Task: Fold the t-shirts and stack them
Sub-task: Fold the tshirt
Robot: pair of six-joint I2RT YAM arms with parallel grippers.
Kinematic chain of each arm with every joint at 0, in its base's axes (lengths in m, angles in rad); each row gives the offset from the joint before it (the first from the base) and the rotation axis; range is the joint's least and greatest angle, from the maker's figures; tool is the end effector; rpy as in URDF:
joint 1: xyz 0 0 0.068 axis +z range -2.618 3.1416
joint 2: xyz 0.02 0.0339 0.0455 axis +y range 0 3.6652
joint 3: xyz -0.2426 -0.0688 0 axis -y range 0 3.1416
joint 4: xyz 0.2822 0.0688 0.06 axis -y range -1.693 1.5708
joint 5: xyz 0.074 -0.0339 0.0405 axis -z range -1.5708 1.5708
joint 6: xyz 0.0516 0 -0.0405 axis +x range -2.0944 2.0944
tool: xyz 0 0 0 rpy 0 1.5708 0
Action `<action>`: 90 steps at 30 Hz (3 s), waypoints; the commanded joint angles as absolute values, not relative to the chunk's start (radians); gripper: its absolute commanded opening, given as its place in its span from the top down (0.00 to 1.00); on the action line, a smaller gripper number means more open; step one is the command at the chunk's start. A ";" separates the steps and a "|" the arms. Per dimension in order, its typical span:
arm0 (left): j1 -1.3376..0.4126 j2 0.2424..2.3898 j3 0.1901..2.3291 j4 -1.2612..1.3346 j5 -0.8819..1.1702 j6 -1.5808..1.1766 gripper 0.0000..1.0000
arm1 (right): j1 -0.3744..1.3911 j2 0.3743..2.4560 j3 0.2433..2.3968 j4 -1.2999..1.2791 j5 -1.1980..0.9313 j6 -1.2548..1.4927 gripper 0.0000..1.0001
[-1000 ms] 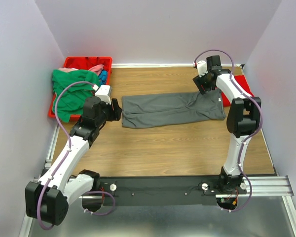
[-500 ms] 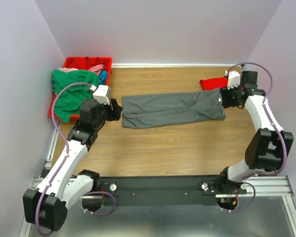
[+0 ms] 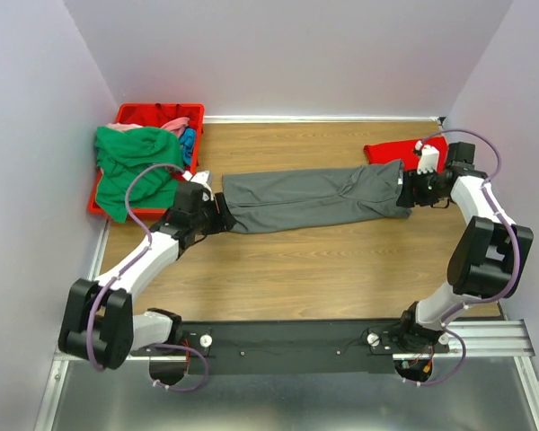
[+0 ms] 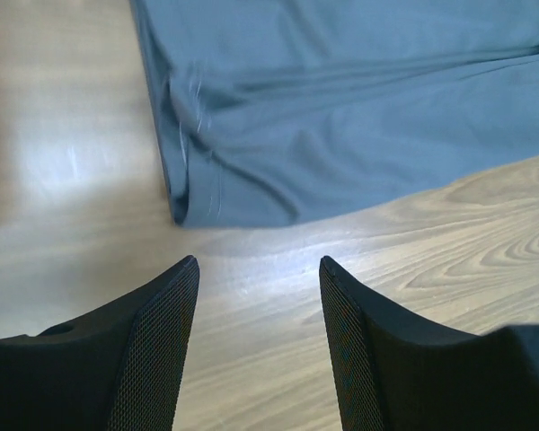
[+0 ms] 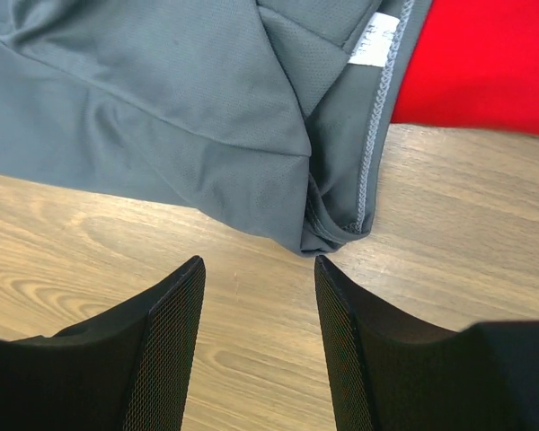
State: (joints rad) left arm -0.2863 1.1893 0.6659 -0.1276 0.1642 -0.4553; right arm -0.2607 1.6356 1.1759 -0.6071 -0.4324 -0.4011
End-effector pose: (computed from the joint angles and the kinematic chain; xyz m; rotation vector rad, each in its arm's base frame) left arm 0.2887 -0.0938 0.1739 -0.0996 2.2742 -0.5827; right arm 0.3665 -0.0754 0.1783 -0.3181 2.4974 0.3118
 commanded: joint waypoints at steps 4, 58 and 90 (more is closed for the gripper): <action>-0.313 1.290 0.637 -0.163 0.032 -0.725 0.41 | -0.308 1.638 1.144 -0.585 -0.552 -0.410 0.41; -0.337 1.368 0.655 -0.160 -0.072 -0.735 1.00 | -0.321 1.598 1.097 -0.603 -0.604 -0.466 0.41; -0.337 1.316 0.603 -0.124 -0.031 -0.723 1.00 | -0.324 1.821 1.212 -0.644 -0.522 -0.511 0.63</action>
